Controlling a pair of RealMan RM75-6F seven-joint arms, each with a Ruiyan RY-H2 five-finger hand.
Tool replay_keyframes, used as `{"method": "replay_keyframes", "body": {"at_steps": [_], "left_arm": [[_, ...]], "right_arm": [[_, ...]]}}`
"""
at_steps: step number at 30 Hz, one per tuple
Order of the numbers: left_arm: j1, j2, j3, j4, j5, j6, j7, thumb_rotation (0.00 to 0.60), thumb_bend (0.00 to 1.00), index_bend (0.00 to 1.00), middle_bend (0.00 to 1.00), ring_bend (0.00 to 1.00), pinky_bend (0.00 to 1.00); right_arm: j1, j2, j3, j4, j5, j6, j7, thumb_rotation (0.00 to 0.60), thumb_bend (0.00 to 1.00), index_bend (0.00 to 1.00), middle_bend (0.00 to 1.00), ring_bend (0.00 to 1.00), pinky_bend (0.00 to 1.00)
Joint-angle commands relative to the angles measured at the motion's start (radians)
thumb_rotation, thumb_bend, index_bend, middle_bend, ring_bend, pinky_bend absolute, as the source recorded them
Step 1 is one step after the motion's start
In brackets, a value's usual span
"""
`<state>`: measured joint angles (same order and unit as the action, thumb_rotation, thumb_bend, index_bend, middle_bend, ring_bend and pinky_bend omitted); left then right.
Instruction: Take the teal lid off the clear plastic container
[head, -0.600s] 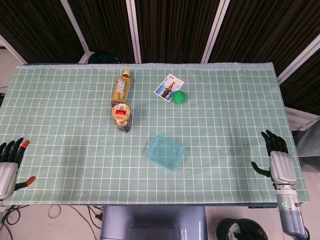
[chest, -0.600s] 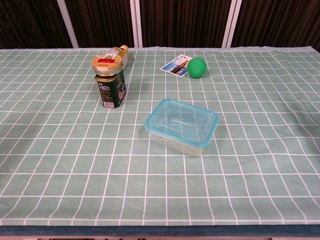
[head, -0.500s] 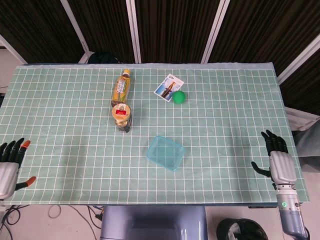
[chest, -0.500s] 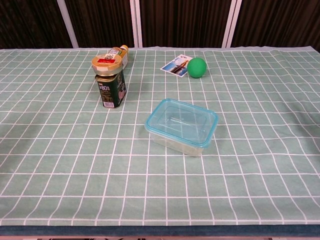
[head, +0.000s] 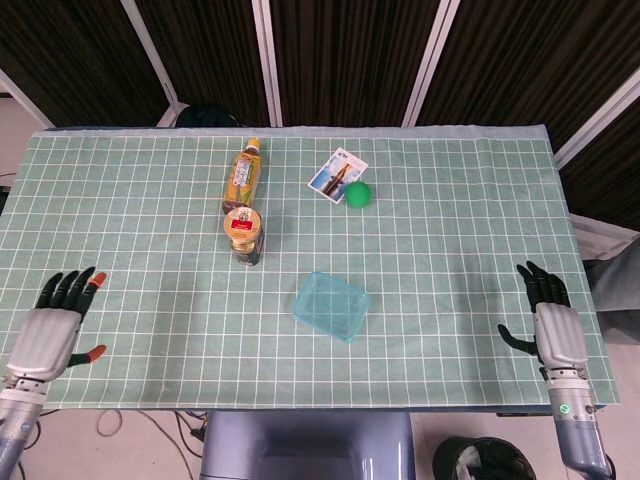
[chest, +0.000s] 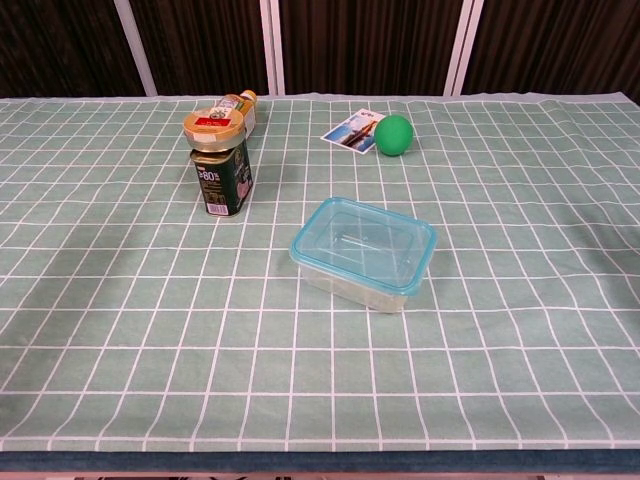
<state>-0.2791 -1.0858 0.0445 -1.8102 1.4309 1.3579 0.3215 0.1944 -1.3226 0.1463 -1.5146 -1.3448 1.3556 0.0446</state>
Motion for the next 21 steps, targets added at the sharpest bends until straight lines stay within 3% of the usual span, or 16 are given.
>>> {"method": "replay_keyframes", "body": {"at_steps": [1, 8, 15, 21], "left_arm": [[-0.112, 0.008, -0.065, -0.113, -0.037, -0.137, 0.074, 0.600, 0.00, 0.00, 0.00, 0.00, 0.03], [-0.317, -0.050, -0.181, -0.202, -0.220, -0.367, 0.215, 0.600, 0.00, 0.00, 0.00, 0.00, 0.03], [-0.537, -0.196, -0.267, -0.108, -0.471, -0.506, 0.381, 0.600, 0.00, 0.00, 0.00, 0.00, 0.03], [-0.696, -0.320, -0.275, -0.007, -0.698, -0.558, 0.477, 0.600, 0.00, 0.00, 0.00, 0.00, 0.03]], "right_arm": [[0.001, -0.002, 0.003, -0.001, 0.006, -0.004, 0.001, 0.600, 0.33, 0.00, 0.00, 0.00, 0.00], [0.001, 0.000, 0.006, -0.010, 0.019, -0.013, 0.005, 0.600, 0.33, 0.00, 0.00, 0.00, 0.00], [0.002, 0.002, 0.011, -0.019, 0.038, -0.026, 0.010, 0.600, 0.33, 0.00, 0.00, 0.00, 0.00], [0.006, 0.002, 0.018, -0.021, 0.057, -0.042, 0.015, 0.600, 0.33, 0.00, 0.00, 0.00, 0.00]]}}
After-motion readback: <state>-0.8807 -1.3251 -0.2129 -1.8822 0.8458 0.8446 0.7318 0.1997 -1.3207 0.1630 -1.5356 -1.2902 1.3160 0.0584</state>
